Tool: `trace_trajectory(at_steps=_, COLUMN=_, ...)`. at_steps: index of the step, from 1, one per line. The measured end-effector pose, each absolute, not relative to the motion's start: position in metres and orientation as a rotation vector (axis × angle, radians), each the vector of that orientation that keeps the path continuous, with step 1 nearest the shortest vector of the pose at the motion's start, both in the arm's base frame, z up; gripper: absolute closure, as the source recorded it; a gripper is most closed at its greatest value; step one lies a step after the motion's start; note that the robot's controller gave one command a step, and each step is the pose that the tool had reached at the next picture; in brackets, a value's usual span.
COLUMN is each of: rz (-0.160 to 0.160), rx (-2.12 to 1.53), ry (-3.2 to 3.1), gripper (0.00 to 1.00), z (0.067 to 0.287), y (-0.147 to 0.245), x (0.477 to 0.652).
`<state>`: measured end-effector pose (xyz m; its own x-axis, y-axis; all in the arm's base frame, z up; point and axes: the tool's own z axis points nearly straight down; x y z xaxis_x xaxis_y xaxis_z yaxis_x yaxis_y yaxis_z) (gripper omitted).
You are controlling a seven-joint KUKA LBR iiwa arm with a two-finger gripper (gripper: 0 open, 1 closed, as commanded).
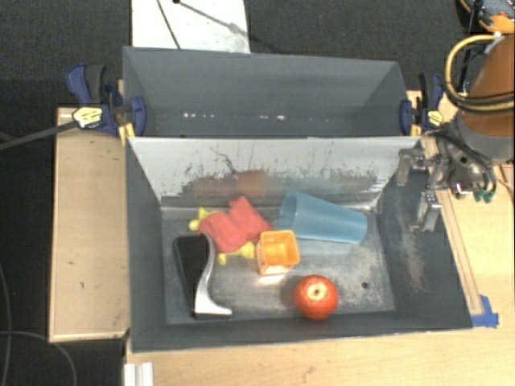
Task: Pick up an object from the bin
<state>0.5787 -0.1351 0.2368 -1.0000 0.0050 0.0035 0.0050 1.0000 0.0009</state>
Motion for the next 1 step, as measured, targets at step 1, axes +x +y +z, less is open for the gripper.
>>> trace_trajectory(at_steps=1, rz=0.001, rx=-0.002, ry=-3.146, gripper=0.0, z=0.2415, y=-0.1343, x=0.5803)
